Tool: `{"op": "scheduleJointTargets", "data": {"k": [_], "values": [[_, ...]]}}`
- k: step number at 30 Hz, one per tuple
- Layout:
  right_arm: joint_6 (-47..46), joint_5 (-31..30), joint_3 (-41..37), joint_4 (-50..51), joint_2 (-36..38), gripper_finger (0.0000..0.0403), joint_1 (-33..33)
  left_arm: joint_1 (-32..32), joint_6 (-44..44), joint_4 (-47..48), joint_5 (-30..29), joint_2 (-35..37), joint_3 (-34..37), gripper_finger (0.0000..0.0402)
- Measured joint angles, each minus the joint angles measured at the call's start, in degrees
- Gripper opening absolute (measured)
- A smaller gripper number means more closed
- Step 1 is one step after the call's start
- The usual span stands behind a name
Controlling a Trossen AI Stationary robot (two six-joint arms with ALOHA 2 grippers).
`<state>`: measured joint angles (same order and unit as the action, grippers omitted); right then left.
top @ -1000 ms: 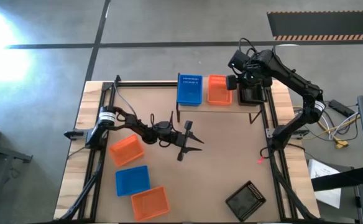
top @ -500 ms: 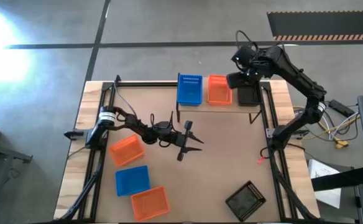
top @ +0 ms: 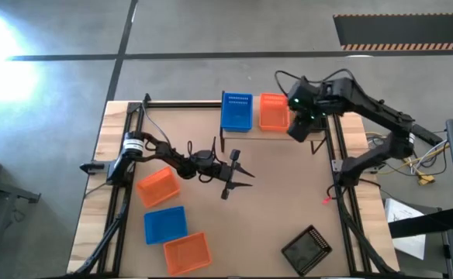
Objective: Stack baskets on shelf by color
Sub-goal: Stack the bottom orange bin on top of the other orange bin on the shelf
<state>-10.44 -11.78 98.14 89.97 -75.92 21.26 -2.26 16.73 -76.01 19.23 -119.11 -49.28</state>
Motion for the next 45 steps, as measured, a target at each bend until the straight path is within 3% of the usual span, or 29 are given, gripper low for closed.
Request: {"op": "scheduleJointTargets", "data": {"k": [11, 16, 21, 26, 33, 40, 45], "values": [[-0.02, 1.23, -17.61, 0.18, 11.54, 0.0137, 0.02, 0.0, -0.07, 0.14, -0.01, 0.0, 0.0, 0.0134], [-3.03, 1.25, -20.88, -0.54, 13.98, 0.0137, -0.36, 0.0, -0.29, 0.16, -0.01, 0.0, 0.0, 0.0134], [-9.62, 1.1, -23.99, -9.97, 18.3, 0.0137, -6.01, -0.06, -2.53, 0.67, -0.01, 0.7, 0.25, 0.0134], [-16.95, -1.72, -33.29, -25.36, 23.3, 0.0137, -17.82, -0.68, -2.67, 8.13, -0.25, 4.45, 1.06, 0.0134], [-25.97, -12.26, -51.97, -50.99, 23.61, 0.0137, -37.19, -0.57, 2.9, 31.01, -4.85, 17.85, 4.47, 0.0134], [-20.81, -28.52, -69.0, -94.6, 13.41, 0.0137, -50.99, 5.97, 10.61, 69.26, -19.33, 34.56, 2.96, 0.0134], [-7.99, -43.18, -75.1, -129.32, 0.83, 0.0137, -57.03, 17.25, 9.59, 91.43, -30.85, 42.23, 1.03, 0.0134]]}}
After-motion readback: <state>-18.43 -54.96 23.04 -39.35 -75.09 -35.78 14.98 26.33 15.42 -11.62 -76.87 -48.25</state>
